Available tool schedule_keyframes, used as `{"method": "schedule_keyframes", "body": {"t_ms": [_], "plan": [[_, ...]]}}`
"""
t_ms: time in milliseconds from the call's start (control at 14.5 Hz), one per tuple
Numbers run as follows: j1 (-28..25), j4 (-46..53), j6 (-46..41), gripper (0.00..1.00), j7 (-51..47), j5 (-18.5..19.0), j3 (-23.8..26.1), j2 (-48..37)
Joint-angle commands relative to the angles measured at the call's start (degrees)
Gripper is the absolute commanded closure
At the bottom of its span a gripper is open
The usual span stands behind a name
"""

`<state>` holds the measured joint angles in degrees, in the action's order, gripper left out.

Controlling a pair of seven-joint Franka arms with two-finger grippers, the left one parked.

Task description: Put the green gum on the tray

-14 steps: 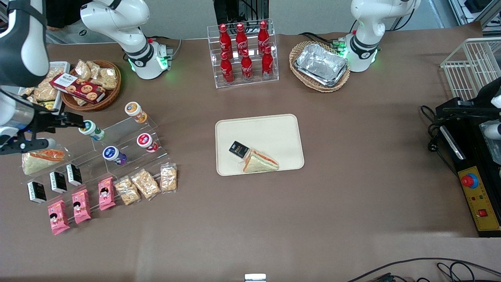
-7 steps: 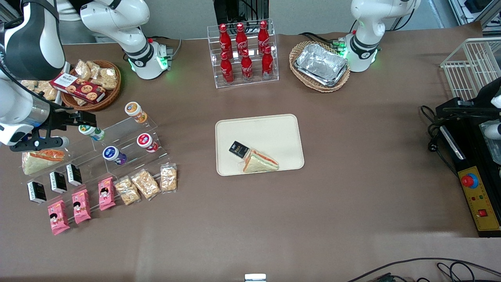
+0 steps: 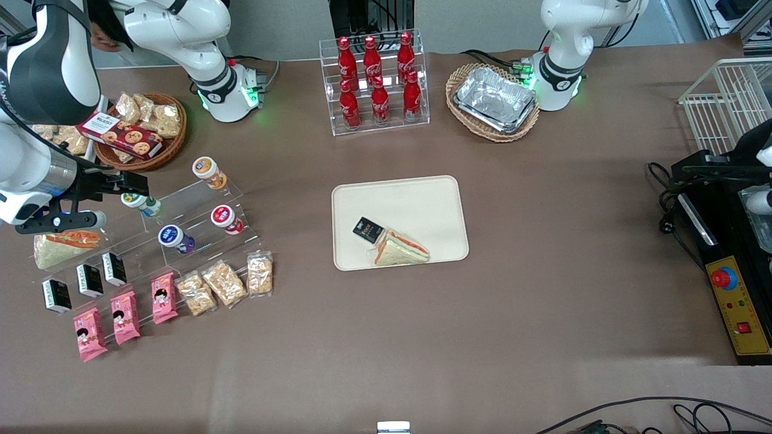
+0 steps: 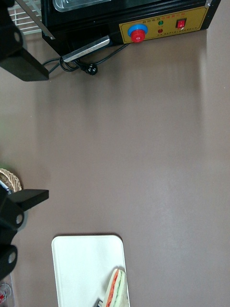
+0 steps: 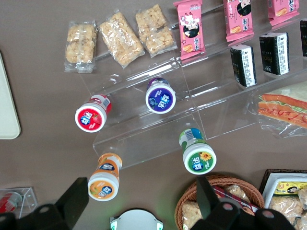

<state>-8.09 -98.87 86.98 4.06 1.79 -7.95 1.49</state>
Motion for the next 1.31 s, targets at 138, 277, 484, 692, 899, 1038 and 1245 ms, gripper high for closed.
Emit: {"method": "schedule_keyframes", "body": {"t_ms": [138,277,484,692,899,1038,1245], "plan": [[0.3,0.0,0.5,0.00,0.0,-0.3,0.0,0.0],[0.4,0.0,1.3,0.00,0.2,-0.4,0.0,0.0],[0.8,-0.1,0.6,0.00,0.7,0.0,-0.5,-1.3],[0.7,-0.4,1.3,0.00,2.2,-0.2,-3.6,-5.1],[0.7,-1.9,1.0,0.00,2.2,-0.1,-5.9,-10.4],[0.7,-3.0,0.5,0.00,2.3,-0.2,-7.6,-13.9],[0.8,-5.2,2.2,0.00,2.3,-0.3,-7.9,-14.8]]}}
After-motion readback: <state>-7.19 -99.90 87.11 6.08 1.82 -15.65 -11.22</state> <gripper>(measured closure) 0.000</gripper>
